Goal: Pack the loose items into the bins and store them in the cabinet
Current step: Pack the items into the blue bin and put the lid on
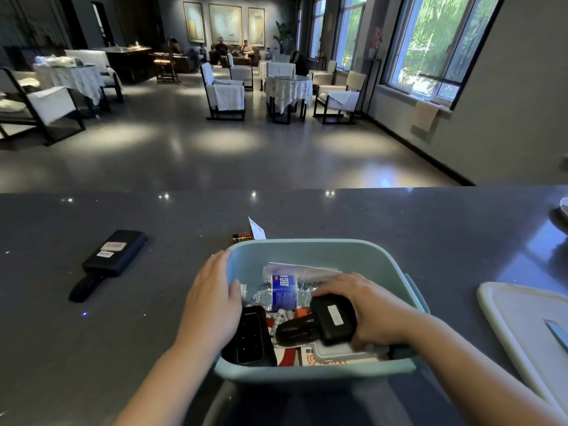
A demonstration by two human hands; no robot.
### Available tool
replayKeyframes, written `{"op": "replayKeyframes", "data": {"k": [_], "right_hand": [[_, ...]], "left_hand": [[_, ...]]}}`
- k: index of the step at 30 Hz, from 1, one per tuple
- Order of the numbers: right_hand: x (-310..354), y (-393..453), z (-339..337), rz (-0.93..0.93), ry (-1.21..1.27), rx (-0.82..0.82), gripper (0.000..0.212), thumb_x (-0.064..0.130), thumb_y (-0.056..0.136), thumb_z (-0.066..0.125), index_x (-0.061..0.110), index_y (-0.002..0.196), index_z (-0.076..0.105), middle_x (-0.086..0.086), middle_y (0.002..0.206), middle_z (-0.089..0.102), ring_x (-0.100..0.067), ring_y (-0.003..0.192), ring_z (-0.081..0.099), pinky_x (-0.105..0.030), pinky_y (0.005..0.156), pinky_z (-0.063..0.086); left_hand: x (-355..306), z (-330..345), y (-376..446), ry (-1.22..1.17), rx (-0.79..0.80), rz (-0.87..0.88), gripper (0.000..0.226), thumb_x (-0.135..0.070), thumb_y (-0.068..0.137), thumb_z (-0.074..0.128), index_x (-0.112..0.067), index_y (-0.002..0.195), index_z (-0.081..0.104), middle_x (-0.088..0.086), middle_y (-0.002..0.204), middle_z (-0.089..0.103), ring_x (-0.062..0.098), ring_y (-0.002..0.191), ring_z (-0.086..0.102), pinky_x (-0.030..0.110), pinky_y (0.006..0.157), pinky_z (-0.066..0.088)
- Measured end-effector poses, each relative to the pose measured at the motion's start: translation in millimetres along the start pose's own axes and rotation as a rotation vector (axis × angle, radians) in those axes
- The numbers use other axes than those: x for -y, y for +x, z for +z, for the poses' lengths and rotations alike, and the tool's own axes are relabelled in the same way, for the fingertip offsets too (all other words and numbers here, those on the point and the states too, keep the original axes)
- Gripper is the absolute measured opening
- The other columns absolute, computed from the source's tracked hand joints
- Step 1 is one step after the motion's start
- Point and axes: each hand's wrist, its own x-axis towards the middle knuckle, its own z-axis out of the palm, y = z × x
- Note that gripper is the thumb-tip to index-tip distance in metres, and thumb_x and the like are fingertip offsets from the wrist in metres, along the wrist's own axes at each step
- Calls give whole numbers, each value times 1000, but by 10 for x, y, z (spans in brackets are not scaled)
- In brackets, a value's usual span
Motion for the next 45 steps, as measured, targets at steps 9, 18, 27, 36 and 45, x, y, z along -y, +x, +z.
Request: {"op": "replayKeyframes", "data": {"k": [9, 18, 27, 36, 45], "right_hand": [[-214, -325, 5, 160, 121, -463, 66, 27, 65, 84, 35, 125, 57, 12, 137, 48, -11, 126, 46, -30, 108, 35], [-554, -487, 173, 541, 201, -680, 49, 13, 82, 67, 22, 129, 58, 10, 142, 47, -17, 131, 43, -32, 102, 36], [-733, -587, -55, 603, 259, -641, 51, 4, 76, 71, 17, 124, 61, -3, 137, 54, -27, 125, 50, -39, 102, 38], [294, 165, -201, 309, 238, -705, 33, 18, 80, 71, 25, 111, 66, 6, 122, 58, -18, 115, 52, -31, 92, 39], [726, 1490, -353, 232, 199, -344, 31, 21, 82, 64, 27, 113, 66, 3, 124, 61, -17, 116, 54, -30, 95, 44]], "left_hand": [[97, -19, -120, -247, -21, -117, 50, -8, 94, 47, -22, 141, 37, -4, 145, 40, 15, 133, 37, 33, 110, 29], [-48, 220, -171, -406, -84, -212, 44, -7, 89, 50, -27, 128, 50, -5, 126, 56, 18, 116, 53, 43, 103, 41], [-358, 504, -125, -476, -77, -202, 44, -6, 92, 46, -23, 133, 45, -7, 135, 45, 7, 115, 45, 21, 95, 32], [112, 167, 100, -488, 11, -122, 29, -27, 94, 52, -28, 124, 55, -12, 125, 56, 6, 116, 51, 30, 102, 39], [585, -83, 1089, -57, 77, -64, 34, -18, 83, 63, -27, 115, 59, -6, 120, 58, 10, 103, 55, 30, 88, 46]]}}
